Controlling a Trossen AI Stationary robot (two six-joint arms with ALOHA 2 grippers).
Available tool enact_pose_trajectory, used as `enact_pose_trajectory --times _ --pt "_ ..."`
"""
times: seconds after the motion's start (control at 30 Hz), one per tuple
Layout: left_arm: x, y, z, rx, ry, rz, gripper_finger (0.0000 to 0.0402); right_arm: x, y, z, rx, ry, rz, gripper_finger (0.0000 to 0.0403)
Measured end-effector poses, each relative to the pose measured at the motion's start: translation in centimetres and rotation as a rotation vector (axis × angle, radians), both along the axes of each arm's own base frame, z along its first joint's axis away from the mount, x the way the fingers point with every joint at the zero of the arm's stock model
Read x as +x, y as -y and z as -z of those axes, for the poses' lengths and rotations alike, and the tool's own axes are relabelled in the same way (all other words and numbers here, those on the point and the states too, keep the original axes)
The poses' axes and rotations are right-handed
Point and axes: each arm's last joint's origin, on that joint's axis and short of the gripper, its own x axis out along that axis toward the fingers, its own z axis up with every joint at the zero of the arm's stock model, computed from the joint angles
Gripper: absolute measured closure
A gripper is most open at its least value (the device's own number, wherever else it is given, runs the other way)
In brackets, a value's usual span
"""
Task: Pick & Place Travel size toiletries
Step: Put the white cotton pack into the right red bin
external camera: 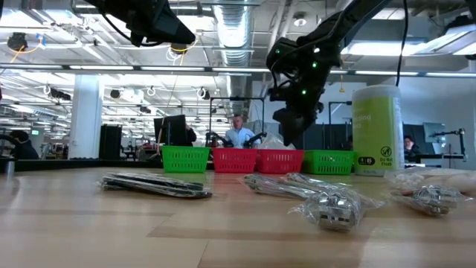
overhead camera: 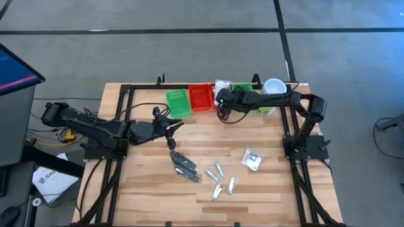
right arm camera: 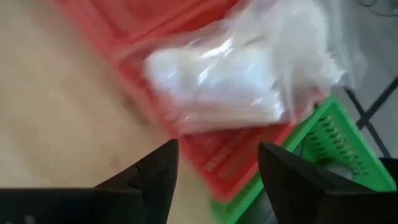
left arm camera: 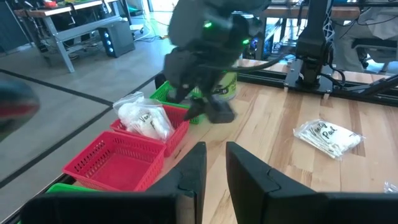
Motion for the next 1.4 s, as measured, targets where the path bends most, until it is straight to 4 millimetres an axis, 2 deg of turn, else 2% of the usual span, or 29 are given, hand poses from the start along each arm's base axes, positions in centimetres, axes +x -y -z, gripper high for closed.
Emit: enact_pose_trajectory --times 0.27,0.57,0.8,0.93,1.17,1.4 --pt "0.0 0.0 0.1 0.003 -0.014 0.000 0.0349 -1.9 -6.7 -2.4 0.119 -0.132 -0.117 0.0189" --pt "0.0 0.0 0.1 0.003 -0.014 0.000 0.0349 -4.7 -14.9 -5.2 0.232 -0.106 -0.144 0.0203" --pt "0.0 0.0 0.1 0.001 -0.013 -0.001 0.0349 -6.4 -19.4 -4.4 0.279 -0.187 -0.093 0.0228" --pt "0.0 0.0 0.1 -0.018 -0.003 -0.006 0.0349 -6.8 -20.0 -3.6 0.284 -0.165 -0.019 0.0244" --pt "0.0 0.0 0.1 -0.019 -0.001 -0.007 0.0349 -9.0 -19.1 -1.5 0.285 -0.181 0.105 0.0264" --pt "0.0 0.0 0.1 -0.019 -0.001 -0.006 0.0349 -9.8 -18.3 0.1 0.341 -0.079 0.093 0.0278"
